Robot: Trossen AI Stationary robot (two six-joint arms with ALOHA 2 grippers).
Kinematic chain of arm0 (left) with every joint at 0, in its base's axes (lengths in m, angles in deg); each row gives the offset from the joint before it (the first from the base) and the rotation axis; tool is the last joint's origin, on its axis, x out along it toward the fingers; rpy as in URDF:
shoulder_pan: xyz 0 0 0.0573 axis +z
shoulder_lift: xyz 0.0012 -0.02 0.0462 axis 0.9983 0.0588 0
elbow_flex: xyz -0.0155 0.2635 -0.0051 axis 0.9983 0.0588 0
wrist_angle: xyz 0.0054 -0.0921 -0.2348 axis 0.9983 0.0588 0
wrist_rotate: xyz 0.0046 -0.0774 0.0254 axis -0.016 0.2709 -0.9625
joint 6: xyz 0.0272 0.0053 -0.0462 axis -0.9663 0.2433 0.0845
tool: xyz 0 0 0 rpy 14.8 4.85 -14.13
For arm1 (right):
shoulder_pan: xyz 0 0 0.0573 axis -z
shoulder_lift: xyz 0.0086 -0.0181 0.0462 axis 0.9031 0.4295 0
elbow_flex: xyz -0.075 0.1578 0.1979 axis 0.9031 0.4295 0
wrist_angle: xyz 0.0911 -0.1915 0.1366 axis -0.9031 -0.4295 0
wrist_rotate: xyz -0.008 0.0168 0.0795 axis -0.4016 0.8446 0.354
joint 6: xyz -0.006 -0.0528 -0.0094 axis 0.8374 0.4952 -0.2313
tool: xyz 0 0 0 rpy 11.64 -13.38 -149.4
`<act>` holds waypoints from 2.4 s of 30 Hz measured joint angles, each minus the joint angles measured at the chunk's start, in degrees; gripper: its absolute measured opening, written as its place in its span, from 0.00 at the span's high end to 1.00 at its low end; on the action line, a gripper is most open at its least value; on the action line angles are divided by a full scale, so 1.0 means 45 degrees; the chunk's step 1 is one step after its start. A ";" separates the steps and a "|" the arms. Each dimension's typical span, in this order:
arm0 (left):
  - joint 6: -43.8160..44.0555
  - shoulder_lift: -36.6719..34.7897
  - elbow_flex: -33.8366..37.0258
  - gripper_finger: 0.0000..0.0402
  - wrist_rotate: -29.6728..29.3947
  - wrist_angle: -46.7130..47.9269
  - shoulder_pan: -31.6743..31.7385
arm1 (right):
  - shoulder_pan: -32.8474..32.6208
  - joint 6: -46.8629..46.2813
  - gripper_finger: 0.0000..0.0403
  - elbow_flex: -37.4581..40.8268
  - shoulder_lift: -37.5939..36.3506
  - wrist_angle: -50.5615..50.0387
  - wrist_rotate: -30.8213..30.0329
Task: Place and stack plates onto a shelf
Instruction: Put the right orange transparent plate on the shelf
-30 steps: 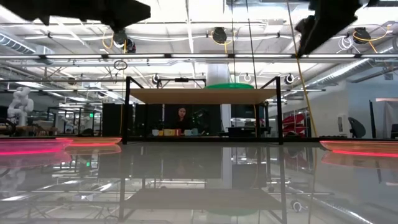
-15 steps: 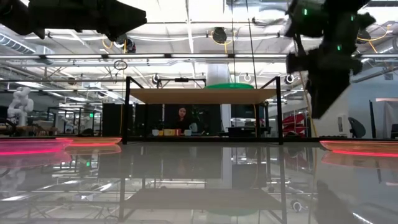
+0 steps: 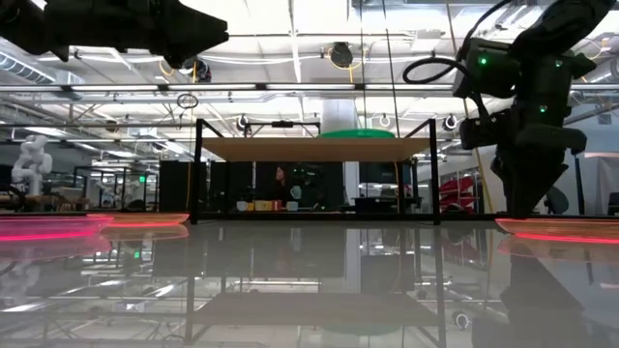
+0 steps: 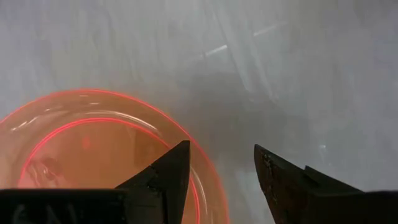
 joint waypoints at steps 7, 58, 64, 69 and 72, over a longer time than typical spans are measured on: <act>0.0000 0.0000 0.0000 0.59 0.0000 -0.0025 0.0000 | 0.0000 0.0002 0.63 0.0006 0.0000 -0.0021 0.0005; 0.0034 0.0000 -0.0005 0.59 0.0010 0.0094 0.0000 | 0.0176 -0.0678 0.57 0.0006 0.0233 0.1012 0.0590; 0.0034 0.0002 -0.0005 0.59 0.0015 0.0249 0.0000 | 0.0219 -0.0664 0.58 0.0006 0.1039 0.1492 0.0597; 0.0034 0.0000 -0.0005 0.59 0.0015 0.0261 0.0000 | 0.0219 -0.0741 0.67 -0.0009 0.1308 0.1611 0.0625; 0.0032 0.0000 -0.0005 0.59 0.0015 0.0266 0.0000 | 0.0214 -0.0761 0.77 -0.0009 0.1291 0.1676 0.0665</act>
